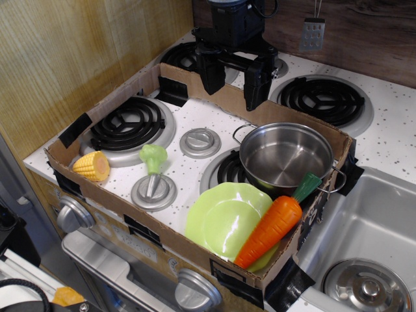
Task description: Take carrot off plate
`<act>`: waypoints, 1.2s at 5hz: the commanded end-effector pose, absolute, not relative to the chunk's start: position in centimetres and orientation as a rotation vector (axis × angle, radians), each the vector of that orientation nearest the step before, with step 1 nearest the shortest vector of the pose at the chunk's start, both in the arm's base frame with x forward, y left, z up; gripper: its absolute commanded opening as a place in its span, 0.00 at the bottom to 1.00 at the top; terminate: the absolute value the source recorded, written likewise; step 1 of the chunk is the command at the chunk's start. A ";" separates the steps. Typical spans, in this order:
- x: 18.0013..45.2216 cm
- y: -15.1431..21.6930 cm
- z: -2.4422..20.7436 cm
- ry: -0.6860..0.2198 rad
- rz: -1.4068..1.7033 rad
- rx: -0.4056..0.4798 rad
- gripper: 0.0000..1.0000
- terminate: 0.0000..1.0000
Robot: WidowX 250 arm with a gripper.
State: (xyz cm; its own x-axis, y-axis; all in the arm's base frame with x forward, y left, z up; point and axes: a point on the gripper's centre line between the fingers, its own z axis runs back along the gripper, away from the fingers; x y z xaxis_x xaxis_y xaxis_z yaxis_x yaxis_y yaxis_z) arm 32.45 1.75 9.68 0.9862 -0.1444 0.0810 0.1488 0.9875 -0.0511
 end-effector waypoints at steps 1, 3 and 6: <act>32.5 1.8 9.7 -0.077 -0.147 -0.057 1.00 0.00; 30.4 -0.2 12.6 -0.140 -0.132 -0.128 1.00 0.00; 25.1 -7.2 11.5 -0.271 -0.157 -0.264 1.00 0.00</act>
